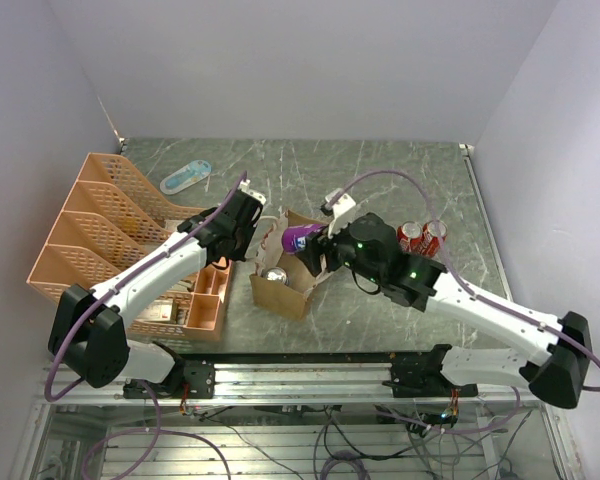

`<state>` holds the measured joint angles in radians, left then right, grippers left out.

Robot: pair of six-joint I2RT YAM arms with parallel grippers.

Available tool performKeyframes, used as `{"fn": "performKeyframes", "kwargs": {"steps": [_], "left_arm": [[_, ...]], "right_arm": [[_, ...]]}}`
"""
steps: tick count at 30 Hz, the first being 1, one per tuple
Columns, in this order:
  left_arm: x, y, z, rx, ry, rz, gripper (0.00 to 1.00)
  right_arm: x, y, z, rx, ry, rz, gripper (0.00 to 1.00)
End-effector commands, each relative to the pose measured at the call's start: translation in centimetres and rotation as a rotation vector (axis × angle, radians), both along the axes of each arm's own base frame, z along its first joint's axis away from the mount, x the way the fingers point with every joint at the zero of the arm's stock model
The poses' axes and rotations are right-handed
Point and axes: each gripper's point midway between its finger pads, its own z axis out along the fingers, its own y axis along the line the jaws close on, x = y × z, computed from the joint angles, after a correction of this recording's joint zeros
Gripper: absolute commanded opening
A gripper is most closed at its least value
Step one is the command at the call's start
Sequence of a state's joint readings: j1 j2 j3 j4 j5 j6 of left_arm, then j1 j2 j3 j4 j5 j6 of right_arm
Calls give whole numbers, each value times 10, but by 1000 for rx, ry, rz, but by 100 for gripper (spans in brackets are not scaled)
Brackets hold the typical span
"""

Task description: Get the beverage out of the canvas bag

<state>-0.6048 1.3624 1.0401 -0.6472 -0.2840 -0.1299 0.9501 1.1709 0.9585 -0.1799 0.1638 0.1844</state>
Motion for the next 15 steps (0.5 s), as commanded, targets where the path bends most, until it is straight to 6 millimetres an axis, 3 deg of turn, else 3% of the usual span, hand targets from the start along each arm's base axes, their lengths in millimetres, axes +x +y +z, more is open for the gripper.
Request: {"fn": "performKeyframes", "kwargs": {"steps": [1,4,6,15], "left_arm": [[5,-9,7,-22,-16,-20,7],[5,-10,7,-24,-14,-23,7],[5,-9,7,-21,-13,-21,7],[5,-11,9,-27,-23,-27,7]], "right_arm": [[-4,11,92,350,-141,19,0],[-9,2,116,428,-201,20,0],[-7,-11,122,441,-220,-29,0],[15,-89,102,337,-258,-404,0]]}}
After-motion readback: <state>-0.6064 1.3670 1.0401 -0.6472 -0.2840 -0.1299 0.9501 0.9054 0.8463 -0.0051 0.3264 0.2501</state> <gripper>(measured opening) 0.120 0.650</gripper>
